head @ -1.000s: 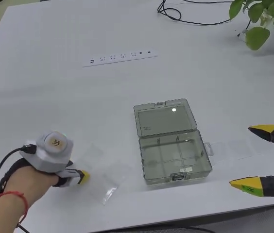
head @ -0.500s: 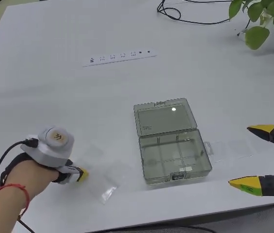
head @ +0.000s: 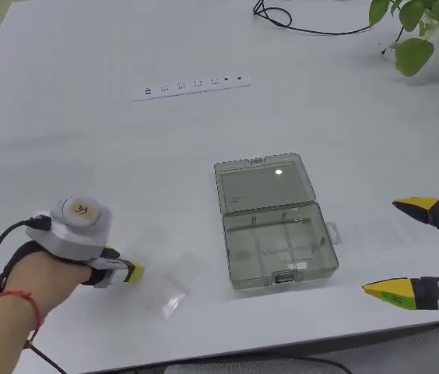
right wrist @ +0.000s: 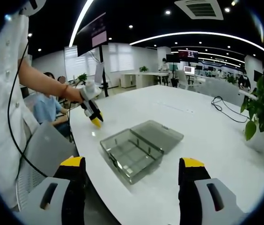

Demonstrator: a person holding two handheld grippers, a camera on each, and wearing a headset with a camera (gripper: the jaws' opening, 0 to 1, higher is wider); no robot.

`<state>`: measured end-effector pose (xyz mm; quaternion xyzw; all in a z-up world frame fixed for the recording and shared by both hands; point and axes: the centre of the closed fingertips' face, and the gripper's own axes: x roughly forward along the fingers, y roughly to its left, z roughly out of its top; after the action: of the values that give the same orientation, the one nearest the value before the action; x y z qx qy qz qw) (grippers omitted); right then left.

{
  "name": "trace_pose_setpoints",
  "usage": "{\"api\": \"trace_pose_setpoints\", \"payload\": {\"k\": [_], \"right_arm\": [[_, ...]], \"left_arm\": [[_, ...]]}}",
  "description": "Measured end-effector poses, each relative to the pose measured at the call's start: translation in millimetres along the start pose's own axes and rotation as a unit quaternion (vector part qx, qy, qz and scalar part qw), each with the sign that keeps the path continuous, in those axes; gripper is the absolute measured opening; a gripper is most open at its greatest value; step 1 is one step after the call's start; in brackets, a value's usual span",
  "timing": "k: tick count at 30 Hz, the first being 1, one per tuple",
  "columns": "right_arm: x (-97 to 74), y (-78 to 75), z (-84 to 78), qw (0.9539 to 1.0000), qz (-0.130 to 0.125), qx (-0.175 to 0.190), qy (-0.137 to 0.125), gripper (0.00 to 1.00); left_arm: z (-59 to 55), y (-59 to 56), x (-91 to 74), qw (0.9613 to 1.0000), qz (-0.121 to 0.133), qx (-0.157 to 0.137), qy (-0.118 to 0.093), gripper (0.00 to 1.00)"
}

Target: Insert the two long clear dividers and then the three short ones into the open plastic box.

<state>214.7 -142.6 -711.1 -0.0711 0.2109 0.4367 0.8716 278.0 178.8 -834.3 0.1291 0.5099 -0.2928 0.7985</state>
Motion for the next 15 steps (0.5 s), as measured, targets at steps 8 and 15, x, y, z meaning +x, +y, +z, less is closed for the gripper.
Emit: {"api": "trace_pose_setpoints", "payload": {"k": [8,15], "right_arm": [[6.1,1.2,16.8,0.9998,0.000,0.015,-0.014,0.77],[18.3,9.2,45.9,0.9982,0.003,0.040,-0.044,0.70]], "left_arm": [[22.4,-14.2,-18.7,0.9967,-0.020,-0.039,-0.069,0.31],[48.4,-39.1,-37.8,0.9878,-0.047,-0.065,-0.134,0.31]]}}
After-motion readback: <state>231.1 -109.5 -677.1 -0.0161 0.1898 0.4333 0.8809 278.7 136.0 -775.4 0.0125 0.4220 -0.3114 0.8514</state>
